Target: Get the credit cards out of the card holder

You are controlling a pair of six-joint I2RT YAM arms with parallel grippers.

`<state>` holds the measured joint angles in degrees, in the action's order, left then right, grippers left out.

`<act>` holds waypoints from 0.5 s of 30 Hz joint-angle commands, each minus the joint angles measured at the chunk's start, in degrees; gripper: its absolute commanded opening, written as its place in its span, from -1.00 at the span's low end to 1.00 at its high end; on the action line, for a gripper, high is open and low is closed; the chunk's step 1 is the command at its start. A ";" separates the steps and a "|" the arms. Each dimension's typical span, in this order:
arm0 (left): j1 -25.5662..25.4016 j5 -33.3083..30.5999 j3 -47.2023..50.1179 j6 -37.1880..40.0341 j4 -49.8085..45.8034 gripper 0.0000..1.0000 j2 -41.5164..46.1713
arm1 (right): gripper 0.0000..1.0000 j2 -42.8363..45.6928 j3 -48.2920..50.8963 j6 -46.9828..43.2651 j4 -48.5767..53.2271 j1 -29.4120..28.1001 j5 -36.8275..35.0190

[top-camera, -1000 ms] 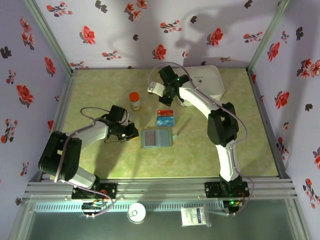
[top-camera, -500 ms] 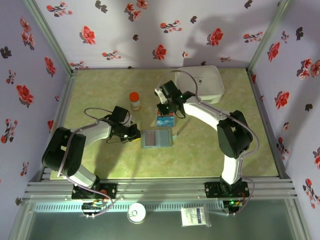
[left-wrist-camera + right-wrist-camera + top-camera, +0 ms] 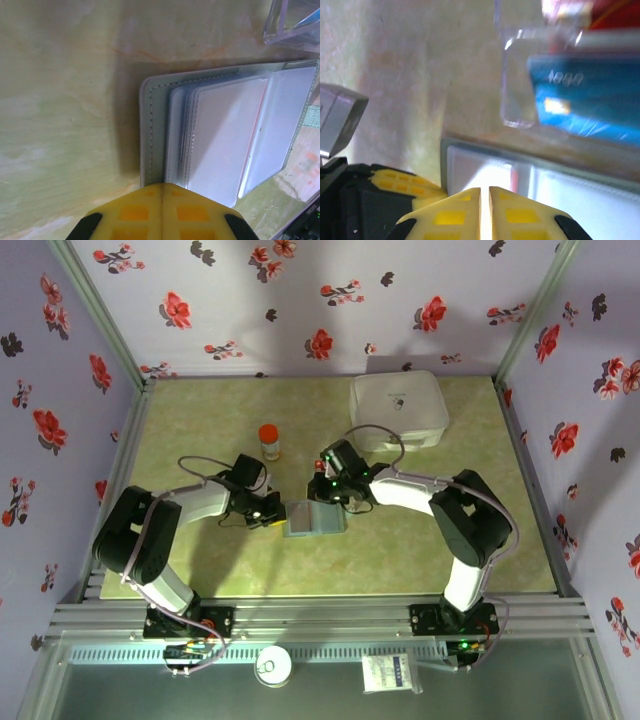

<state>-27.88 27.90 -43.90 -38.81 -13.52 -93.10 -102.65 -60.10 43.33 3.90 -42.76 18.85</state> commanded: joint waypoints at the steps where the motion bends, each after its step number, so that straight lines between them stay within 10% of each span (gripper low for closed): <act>1: -0.25 -0.29 -1.36 0.26 -1.10 -0.96 -1.12 | -0.71 1.99 0.71 4.25 0.08 -1.08 1.04; 15: -0.24 -3.98 -1.21 0.91 -2.85 -0.98 0.30 | -0.40 0.70 0.75 5.75 3.04 -3.33 2.85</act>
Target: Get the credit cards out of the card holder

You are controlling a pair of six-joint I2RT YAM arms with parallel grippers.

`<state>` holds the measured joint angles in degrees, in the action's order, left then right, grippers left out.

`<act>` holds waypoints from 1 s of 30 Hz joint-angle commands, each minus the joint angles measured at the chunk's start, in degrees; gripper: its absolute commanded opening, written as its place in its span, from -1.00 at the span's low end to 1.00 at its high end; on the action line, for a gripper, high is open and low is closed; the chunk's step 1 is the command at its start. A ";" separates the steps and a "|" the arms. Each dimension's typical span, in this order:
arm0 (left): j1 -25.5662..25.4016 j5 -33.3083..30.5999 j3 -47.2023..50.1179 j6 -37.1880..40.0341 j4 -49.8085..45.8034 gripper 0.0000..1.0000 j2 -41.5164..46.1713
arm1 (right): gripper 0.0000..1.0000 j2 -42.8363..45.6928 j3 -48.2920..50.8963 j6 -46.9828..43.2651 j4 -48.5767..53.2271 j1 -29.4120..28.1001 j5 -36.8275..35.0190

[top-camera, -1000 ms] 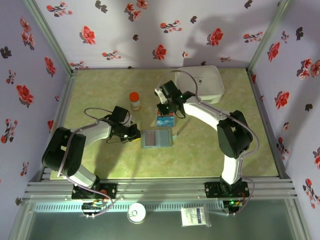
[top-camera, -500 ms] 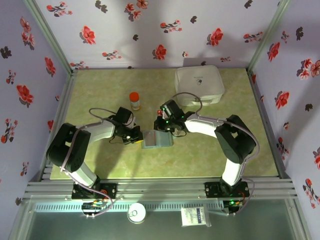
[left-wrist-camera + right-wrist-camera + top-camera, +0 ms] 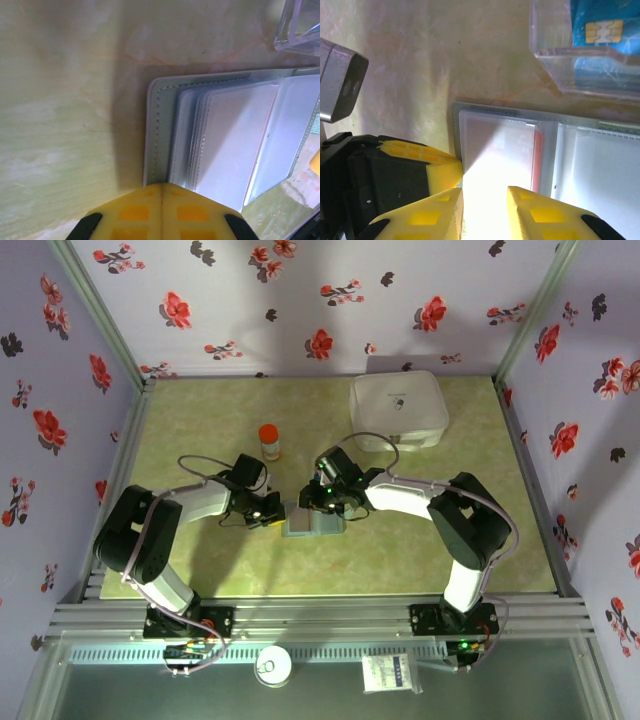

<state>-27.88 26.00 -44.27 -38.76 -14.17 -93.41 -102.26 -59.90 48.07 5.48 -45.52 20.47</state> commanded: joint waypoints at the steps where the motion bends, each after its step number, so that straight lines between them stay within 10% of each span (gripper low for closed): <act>1: -0.27 -1.99 -0.82 0.88 -2.09 -0.98 0.51 | -0.40 0.17 0.59 1.04 1.26 -0.58 1.66; 30: -0.25 -2.20 0.28 0.80 -2.60 -0.98 0.45 | -0.58 -3.81 -1.39 0.21 5.92 -1.84 -2.47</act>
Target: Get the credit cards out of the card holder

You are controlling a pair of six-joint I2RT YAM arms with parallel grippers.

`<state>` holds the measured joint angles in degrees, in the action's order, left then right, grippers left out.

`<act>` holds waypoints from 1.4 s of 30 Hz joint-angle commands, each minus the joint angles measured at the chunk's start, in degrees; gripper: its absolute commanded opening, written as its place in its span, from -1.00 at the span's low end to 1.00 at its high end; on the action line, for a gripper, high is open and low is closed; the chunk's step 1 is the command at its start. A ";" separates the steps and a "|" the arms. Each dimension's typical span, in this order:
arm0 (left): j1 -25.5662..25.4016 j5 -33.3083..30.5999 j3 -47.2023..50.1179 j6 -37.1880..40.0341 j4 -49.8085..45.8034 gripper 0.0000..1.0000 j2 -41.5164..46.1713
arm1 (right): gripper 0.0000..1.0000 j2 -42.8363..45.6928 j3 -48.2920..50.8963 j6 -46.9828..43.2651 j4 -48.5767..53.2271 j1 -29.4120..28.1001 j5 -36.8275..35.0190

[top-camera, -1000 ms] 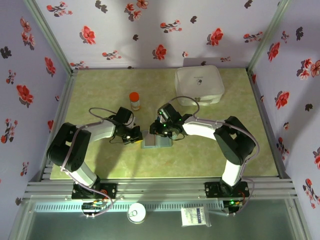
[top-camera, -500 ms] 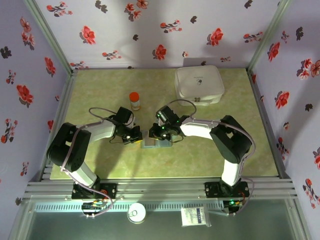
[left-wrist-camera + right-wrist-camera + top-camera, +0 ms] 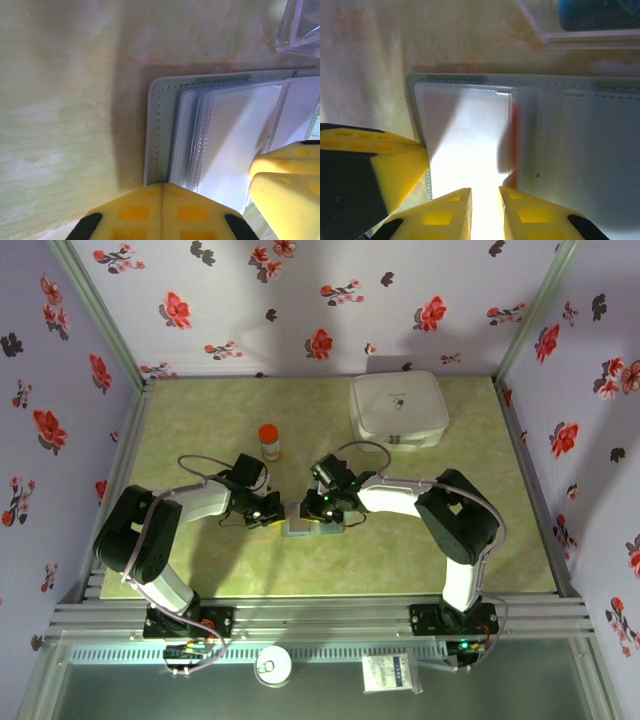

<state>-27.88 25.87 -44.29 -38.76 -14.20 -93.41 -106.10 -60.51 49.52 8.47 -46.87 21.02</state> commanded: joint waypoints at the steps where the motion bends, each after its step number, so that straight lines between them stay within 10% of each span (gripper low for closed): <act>1: -0.25 -2.21 0.26 0.95 -2.83 -0.99 0.47 | -0.59 0.40 -0.52 -1.25 3.03 -0.44 -3.38; 42: -3.40 0.52 -5.04 -2.47 -4.27 -0.70 3.92 | -0.81 -0.31 3.27 -2.23 -0.12 0.66 -1.76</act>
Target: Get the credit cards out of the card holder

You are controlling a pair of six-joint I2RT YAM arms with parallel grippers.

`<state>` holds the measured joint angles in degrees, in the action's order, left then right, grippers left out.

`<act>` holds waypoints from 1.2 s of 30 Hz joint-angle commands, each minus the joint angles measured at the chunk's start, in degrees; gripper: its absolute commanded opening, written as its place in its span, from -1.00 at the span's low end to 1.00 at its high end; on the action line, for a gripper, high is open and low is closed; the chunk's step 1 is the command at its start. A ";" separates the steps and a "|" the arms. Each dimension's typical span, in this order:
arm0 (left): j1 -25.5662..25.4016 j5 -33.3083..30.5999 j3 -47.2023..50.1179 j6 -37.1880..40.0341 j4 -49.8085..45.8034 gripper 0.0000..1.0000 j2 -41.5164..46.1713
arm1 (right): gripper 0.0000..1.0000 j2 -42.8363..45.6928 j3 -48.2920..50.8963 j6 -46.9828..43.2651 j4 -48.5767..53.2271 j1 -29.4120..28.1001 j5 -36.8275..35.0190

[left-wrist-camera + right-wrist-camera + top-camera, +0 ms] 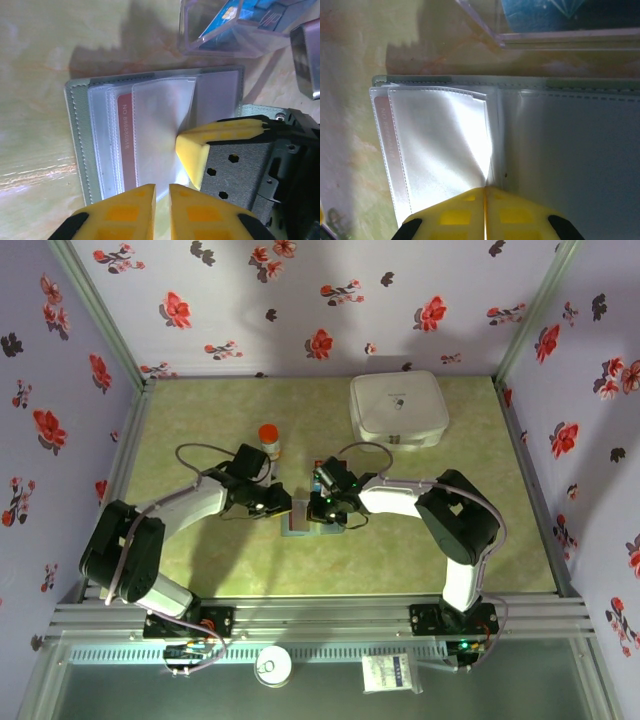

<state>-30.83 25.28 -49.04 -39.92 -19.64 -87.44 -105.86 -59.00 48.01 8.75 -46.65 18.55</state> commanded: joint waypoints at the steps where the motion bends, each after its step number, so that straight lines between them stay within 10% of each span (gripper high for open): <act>1: -0.56 1.12 -0.12 -1.46 1.57 -0.69 -2.56 | -0.81 -0.49 2.04 -0.56 -0.87 0.55 1.03; 18: -1.34 -0.34 0.13 -2.52 4.08 -0.36 -6.42 | -0.79 0.82 10.90 5.32 -18.95 4.36 10.57; 36: -1.69 -0.84 -0.58 -2.96 3.65 -0.37 -7.93 | -0.81 2.89 9.43 0.28 -7.82 3.97 3.96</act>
<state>-32.14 25.06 -48.80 -42.09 -15.40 -94.43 -103.98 -48.58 50.59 -9.19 -42.59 27.11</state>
